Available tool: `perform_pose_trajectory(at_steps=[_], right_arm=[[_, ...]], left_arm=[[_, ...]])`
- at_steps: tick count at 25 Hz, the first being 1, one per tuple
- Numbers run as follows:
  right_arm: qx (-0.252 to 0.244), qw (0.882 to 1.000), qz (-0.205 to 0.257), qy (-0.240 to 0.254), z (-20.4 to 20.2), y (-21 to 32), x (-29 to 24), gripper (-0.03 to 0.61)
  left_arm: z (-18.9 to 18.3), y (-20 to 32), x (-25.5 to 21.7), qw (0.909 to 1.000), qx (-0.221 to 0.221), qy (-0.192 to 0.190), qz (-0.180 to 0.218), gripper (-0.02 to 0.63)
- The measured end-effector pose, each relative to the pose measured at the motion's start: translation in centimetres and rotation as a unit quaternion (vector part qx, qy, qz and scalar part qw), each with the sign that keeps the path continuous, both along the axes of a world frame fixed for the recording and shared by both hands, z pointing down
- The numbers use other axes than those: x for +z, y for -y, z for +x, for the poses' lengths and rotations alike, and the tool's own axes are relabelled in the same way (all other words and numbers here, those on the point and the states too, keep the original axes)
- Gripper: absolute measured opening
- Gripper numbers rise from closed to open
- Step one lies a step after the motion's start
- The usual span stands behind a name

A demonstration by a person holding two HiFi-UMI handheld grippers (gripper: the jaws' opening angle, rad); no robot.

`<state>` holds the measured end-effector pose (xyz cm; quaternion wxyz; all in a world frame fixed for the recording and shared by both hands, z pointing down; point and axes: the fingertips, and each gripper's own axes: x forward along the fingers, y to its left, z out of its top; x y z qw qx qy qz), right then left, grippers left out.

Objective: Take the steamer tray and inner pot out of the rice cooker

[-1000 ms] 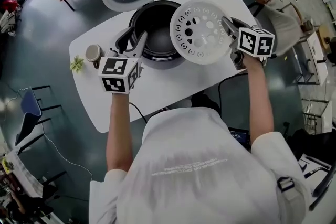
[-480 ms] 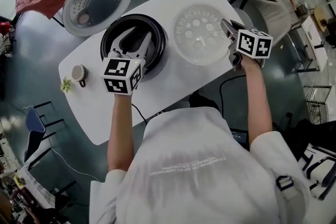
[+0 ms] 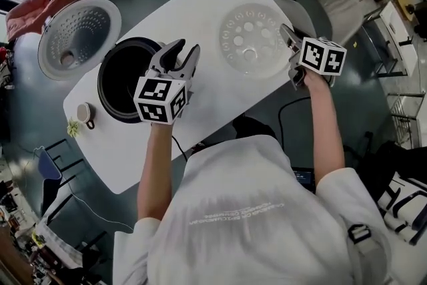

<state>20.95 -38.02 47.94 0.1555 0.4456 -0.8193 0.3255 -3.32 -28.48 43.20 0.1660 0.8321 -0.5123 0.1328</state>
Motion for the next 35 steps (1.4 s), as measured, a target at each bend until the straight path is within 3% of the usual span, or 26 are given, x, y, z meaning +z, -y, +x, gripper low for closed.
perform_pose_trajectory(at_steps=[12, 20, 29, 35], right_arm=[[0.000, 0.996, -0.079, 0.035, 4.0, 6.1, 7.1, 0.057], [-0.005, 0.989, -0.135, 0.057, 1.8, 10.3, 13.9, 0.057], [-0.025, 0.987, -0.151, 0.038, -0.2, 14.4, 18.8, 0.062], [-0.030, 0.990, -0.138, -0.001, -0.6, 15.1, 21.2, 0.069]], left_arm=[[4.1, 4.7, 8.3, 0.9953, -0.066, -0.003, -0.071, 0.156], [2.2, 6.7, 11.8, 0.9879, -0.108, 0.004, -0.112, 0.156], [1.3, 9.4, 14.7, 0.9825, -0.129, 0.006, -0.134, 0.157], [0.9, 9.4, 16.2, 0.9803, -0.134, 0.011, -0.145, 0.156]])
